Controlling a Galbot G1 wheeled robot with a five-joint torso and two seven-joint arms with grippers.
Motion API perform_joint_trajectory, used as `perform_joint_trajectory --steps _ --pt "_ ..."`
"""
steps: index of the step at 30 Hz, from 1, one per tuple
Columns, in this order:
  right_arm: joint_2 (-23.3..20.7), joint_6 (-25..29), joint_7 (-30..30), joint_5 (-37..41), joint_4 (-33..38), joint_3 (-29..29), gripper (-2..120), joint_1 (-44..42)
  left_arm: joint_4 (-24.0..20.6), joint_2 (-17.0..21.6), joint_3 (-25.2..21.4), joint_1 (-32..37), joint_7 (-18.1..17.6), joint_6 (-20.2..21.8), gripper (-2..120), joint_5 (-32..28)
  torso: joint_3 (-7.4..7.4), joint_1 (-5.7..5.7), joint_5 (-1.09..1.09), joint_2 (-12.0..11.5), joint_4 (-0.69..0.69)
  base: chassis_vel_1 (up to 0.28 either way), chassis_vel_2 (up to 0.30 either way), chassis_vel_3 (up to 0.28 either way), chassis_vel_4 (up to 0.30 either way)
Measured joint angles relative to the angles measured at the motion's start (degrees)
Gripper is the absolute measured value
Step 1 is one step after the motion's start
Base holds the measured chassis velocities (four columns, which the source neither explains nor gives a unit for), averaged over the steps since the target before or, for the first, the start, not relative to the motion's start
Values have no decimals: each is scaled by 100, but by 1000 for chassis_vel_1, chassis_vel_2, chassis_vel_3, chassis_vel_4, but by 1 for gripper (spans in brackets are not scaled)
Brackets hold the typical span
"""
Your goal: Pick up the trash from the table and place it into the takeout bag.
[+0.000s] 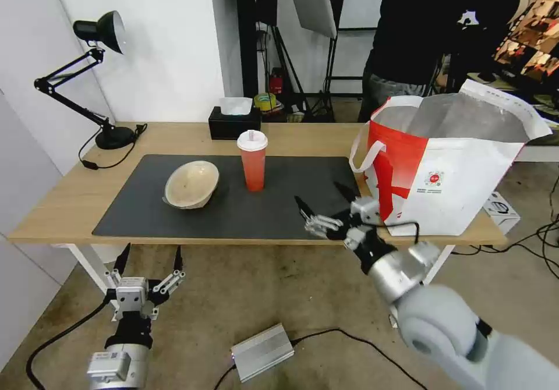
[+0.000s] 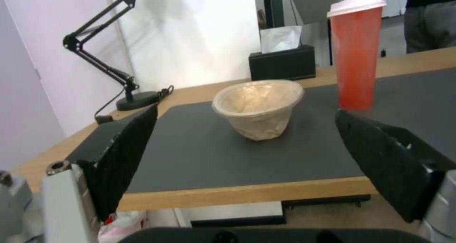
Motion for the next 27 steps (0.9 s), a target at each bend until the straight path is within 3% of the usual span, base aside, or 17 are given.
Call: perform_joint_trajectory --steps 12,27 --pt "395 -173 36 262 -1202 -1081 100 1606 23 1 -83 -13 0 4 100 -18 0 0 0 0 0 0 0 0 0" --pt "1013 -303 149 534 -2131 -1828 100 2541 19 3 -198 -23 -3 6 100 -73 -1 0 -1 0 0 0 0 0 0"
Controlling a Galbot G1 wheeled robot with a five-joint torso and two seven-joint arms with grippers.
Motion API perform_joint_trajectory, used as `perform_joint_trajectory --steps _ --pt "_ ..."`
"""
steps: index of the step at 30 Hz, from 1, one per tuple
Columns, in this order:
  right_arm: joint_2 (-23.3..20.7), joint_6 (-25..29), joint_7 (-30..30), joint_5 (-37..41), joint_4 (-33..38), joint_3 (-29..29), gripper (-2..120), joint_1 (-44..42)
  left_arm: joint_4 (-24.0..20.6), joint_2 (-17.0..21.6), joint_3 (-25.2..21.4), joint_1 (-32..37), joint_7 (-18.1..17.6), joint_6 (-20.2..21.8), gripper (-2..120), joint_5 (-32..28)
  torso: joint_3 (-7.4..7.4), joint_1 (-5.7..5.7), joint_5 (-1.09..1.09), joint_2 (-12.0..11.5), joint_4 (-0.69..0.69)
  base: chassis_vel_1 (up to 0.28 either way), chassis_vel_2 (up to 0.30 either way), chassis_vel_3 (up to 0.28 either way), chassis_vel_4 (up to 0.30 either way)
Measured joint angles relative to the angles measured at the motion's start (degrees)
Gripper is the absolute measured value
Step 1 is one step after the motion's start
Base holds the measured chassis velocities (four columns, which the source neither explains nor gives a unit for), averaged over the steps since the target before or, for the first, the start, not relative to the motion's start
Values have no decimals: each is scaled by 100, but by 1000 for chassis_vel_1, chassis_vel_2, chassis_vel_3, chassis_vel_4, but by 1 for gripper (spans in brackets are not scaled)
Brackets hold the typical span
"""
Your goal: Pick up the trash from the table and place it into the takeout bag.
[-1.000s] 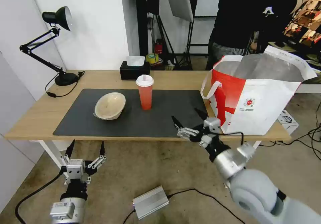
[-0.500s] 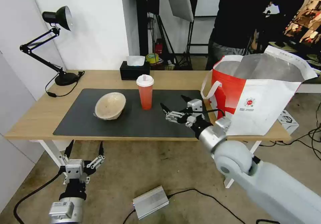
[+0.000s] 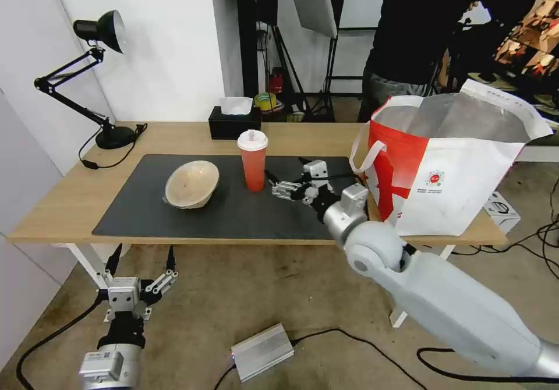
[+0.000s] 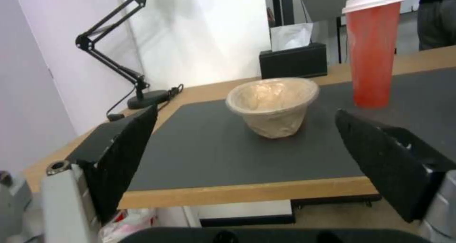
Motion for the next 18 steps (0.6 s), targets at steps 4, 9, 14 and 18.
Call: perform_joint_trajectory --steps 4,9,14,18 --pt "173 -34 34 85 -137 -211 100 138 16 2 -64 -18 -1 0 100 -69 0 0 0 1 0 0 0 0 0" --pt "239 -61 62 101 -167 -342 100 181 34 6 -73 -32 0 0 100 -83 0 0 0 1 0 0 0 0 0" --pt "323 -62 82 113 -327 -483 100 287 44 9 -75 -38 2 0 100 -88 0 -1 0 1 0 0 0 0 0" --pt "420 -63 94 120 -453 -567 100 349 45 7 -83 -43 2 0 100 -89 0 -1 1 0 0 0 0 0 0"
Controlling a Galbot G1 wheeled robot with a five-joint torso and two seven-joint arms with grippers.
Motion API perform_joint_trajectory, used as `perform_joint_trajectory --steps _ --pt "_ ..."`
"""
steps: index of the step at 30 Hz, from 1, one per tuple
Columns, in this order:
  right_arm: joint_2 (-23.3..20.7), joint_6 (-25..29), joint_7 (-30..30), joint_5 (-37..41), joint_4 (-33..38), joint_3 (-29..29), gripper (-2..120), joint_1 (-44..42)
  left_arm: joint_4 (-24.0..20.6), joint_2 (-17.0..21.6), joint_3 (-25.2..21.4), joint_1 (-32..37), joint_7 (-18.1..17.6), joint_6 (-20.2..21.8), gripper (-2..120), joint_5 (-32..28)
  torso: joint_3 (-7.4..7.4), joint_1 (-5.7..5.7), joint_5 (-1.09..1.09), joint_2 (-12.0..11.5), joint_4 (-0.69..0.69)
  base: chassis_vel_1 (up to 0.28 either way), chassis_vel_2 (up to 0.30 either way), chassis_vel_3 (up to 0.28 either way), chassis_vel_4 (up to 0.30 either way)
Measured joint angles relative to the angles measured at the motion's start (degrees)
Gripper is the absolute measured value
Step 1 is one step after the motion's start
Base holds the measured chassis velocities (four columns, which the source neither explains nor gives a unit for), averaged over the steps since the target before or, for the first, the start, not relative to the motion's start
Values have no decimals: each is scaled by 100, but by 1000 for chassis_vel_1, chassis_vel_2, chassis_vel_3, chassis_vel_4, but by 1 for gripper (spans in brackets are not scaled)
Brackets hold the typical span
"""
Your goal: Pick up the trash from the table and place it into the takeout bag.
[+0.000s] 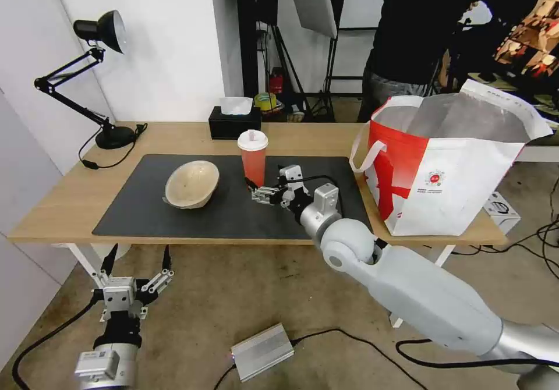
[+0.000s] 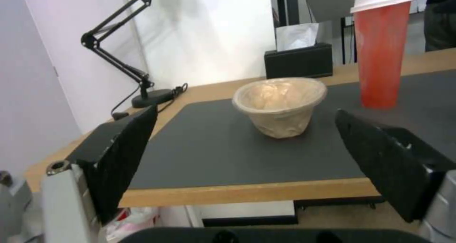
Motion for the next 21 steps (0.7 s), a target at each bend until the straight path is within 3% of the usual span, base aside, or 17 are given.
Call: perform_joint_trajectory --steps 21 --pt "475 153 2 -3 -1009 -100 100 374 -3 -5 -59 20 -1 -18 100 -14 0 0 0 0 0 0 0 0 0"
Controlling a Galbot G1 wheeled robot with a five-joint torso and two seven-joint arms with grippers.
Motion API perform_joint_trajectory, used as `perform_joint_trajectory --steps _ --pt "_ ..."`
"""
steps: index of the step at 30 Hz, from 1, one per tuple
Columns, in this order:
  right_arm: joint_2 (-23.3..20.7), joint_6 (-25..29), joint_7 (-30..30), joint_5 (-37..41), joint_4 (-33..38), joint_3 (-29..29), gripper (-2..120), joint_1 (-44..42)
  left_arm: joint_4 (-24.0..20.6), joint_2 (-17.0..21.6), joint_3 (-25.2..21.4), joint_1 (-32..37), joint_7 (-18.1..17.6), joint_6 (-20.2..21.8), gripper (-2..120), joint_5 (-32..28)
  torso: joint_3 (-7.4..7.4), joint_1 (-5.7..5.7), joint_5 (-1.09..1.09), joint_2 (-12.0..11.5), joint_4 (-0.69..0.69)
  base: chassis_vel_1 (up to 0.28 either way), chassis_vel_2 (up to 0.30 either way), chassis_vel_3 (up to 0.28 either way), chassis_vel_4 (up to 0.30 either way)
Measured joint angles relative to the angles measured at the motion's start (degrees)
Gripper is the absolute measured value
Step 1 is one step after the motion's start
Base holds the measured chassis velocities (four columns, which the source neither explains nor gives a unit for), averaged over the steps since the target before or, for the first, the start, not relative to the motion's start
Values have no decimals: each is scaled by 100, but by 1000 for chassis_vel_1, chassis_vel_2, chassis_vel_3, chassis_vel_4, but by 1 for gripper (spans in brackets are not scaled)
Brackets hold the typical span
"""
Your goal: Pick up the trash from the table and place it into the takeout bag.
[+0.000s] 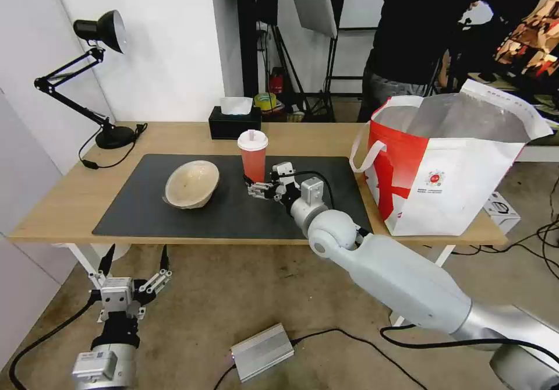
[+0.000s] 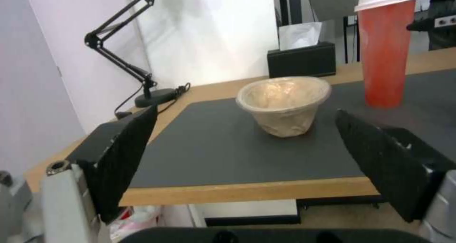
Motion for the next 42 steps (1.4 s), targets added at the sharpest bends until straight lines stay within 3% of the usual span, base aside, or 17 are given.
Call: perform_joint_trajectory --steps 42 --pt "728 241 -173 179 -1644 101 100 303 -52 37 -171 56 7 -22 100 -129 0 0 0 0 0 0 0 0 0"
